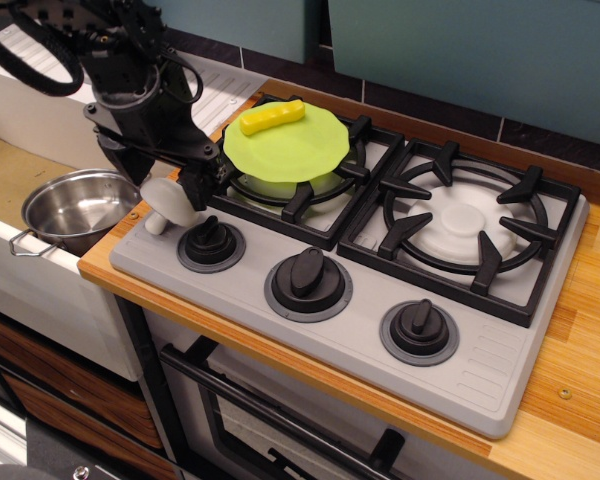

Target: Put fry on plate and mushroom in pot or pan in sink

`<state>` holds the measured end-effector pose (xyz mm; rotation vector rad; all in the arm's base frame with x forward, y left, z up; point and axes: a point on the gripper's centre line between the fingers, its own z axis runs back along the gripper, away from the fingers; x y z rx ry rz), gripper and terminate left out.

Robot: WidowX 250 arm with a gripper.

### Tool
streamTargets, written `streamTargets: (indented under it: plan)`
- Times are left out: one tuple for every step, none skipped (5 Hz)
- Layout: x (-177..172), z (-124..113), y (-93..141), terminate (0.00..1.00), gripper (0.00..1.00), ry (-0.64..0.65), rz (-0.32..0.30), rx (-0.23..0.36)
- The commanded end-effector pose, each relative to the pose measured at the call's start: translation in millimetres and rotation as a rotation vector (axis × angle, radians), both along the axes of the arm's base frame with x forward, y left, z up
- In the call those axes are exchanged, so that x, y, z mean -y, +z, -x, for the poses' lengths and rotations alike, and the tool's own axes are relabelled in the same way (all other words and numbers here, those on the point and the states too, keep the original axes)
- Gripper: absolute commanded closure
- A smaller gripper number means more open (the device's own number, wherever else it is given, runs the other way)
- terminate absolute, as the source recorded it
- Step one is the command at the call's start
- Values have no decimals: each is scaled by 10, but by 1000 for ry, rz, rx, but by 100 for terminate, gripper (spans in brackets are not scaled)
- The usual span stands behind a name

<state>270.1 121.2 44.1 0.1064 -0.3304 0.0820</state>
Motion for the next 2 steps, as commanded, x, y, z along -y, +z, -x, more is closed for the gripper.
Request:
streamTargets:
  plan:
    - [-35,29,2,0,0,23,-13,23]
    - [-1,61,-50,0,0,38,-5,21]
